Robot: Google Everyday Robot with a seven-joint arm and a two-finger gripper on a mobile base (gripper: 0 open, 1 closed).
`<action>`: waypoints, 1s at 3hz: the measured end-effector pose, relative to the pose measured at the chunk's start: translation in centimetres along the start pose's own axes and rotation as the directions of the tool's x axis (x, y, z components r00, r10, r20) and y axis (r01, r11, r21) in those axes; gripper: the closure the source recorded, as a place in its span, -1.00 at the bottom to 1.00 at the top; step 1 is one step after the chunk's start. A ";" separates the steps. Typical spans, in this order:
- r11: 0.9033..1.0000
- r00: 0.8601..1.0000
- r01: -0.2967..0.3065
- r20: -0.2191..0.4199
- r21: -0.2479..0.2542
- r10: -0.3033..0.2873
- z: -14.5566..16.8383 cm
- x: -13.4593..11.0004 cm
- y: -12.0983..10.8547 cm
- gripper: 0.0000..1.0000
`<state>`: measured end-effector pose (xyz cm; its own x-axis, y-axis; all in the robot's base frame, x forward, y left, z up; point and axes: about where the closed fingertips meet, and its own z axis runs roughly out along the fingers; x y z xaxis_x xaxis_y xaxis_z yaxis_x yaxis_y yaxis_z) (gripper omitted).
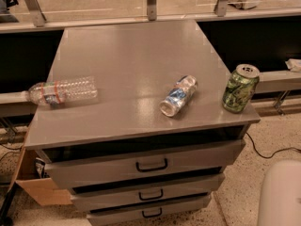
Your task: Place green can upright
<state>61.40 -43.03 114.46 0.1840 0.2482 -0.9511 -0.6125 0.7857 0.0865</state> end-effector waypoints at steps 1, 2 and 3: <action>0.995 0.994 0.100 0.053 0.019 -0.101 0.5 -6.6 0.6 -1.00; 0.995 0.991 0.099 0.088 0.019 -0.101 2.3 -9.3 0.9 -1.00; 0.999 0.997 -0.019 0.070 -0.025 0.021 6.8 -5.7 0.2 -1.00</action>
Offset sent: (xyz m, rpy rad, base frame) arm 0.1426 -0.0591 0.1160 0.0405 0.0675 0.0368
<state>65.46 -40.49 121.92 0.2248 0.3040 -0.9258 -0.6352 0.7662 0.0973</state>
